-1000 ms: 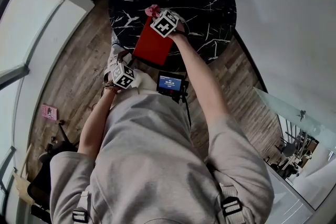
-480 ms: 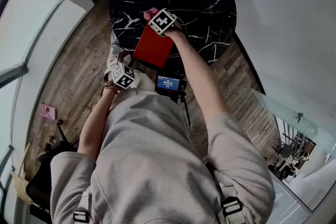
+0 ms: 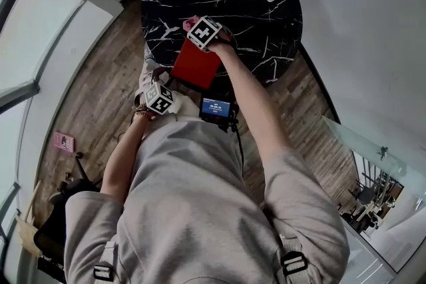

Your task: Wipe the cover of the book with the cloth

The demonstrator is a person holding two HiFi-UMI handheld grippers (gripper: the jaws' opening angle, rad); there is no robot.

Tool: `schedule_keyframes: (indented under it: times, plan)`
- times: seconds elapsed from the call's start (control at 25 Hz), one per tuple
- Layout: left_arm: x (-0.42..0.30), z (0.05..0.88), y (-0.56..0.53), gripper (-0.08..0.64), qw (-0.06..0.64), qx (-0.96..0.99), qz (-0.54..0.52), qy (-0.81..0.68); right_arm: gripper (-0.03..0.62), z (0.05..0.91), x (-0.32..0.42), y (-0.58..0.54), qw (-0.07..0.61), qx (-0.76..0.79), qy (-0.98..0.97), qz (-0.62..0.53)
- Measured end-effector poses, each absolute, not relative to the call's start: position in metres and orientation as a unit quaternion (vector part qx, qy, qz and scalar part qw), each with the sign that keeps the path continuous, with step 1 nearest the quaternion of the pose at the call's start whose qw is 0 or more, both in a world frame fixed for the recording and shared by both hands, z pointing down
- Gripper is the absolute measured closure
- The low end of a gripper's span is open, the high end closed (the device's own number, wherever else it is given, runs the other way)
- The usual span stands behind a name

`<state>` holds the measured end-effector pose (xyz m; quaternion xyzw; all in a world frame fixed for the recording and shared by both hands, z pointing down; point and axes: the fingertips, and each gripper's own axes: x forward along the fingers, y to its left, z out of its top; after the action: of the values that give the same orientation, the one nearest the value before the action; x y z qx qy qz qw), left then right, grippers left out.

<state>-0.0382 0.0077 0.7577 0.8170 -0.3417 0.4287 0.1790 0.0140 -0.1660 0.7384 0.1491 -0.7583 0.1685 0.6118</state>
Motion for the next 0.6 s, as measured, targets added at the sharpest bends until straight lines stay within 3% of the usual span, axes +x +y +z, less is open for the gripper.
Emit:
schedule_keyframes:
  times: [0.6]
  plan:
    - [-0.04,0.764,0.006,0.379,0.18,0.809,0.443,-0.342,0.514,0.742,0.006,-0.14,0.625,0.108,-0.755,0.168]
